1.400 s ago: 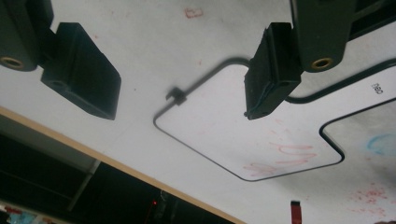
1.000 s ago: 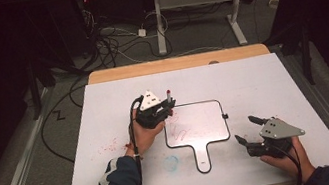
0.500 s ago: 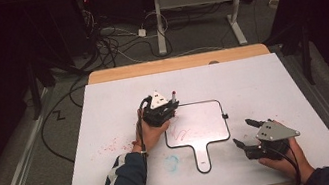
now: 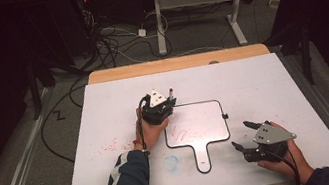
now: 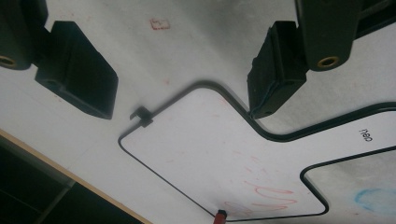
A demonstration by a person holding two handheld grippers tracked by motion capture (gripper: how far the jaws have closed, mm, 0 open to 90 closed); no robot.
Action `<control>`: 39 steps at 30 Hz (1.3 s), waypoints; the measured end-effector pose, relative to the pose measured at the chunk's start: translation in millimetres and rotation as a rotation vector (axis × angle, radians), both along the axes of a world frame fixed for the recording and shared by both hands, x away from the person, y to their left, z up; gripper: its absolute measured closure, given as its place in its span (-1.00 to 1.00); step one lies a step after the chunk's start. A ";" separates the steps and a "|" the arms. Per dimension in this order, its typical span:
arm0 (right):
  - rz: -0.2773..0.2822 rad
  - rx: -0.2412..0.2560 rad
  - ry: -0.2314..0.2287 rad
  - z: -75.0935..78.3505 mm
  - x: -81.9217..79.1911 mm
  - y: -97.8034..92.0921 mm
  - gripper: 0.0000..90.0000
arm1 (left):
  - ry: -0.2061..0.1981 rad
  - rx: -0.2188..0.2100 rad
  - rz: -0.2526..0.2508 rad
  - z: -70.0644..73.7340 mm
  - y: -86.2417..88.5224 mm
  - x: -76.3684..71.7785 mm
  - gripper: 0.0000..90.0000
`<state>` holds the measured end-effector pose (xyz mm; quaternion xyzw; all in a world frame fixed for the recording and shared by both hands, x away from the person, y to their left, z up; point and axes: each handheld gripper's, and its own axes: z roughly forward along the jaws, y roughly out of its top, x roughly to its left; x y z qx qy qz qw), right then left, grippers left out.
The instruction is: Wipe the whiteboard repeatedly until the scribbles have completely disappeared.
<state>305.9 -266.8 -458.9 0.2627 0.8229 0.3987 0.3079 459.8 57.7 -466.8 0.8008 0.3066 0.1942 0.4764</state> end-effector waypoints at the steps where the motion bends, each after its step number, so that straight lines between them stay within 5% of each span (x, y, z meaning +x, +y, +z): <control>1: 0.002 0.003 0.001 -0.1 0.1 0.6 -0.44 | 0.002 0.002 -0.029 0.6 -6.6 -2.9 0.75; 4: 0.009 -0.002 0.009 -0.8 0.3 2.4 -0.44 | -0.012 0.042 -0.096 3.0 -24.3 -11.0 0.75; 6: 0.011 -0.005 0.012 -1.3 0.7 2.7 -0.44 | -0.023 0.060 -0.098 3.6 -26.0 -11.6 0.75; 9: 0.005 -0.014 0.011 -2.3 0.9 2.2 -0.44 | -0.035 0.069 -0.028 2.6 -12.7 -4.6 0.75; 12: 0.007 -0.027 0.003 -2.3 -0.4 2.6 -0.44 | 0.004 0.012 0.041 0.5 8.7 4.5 0.75; 16: 0.010 -0.022 0.004 -1.7 -0.5 3.1 -0.44 | 0.040 -0.020 0.008 0.9 8.2 0.9 0.75; 21: 0.020 -0.026 0.010 -2.3 -0.3 5.1 -0.44 | 0.013 0.024 -0.078 2.6 -12.9 -12.8 0.75; 25: 0.020 -0.029 0.011 -2.9 -1.1 5.8 -0.44 | -0.014 0.058 -0.005 2.8 -4.2 -3.2 0.75; 28: 0.020 -0.033 0.013 -3.3 -0.8 5.9 -0.44 | 0.010 0.034 0.048 2.3 8.5 5.9 0.75; 34: 0.024 -0.029 0.013 -2.4 -0.5 4.6 -0.44 | -0.006 0.075 -0.038 3.9 -0.2 -10.9 0.75; 39: 0.021 -0.040 0.011 -2.6 -0.9 6.2 -0.44 | -0.034 0.115 0.024 3.5 5.4 -1.7 0.75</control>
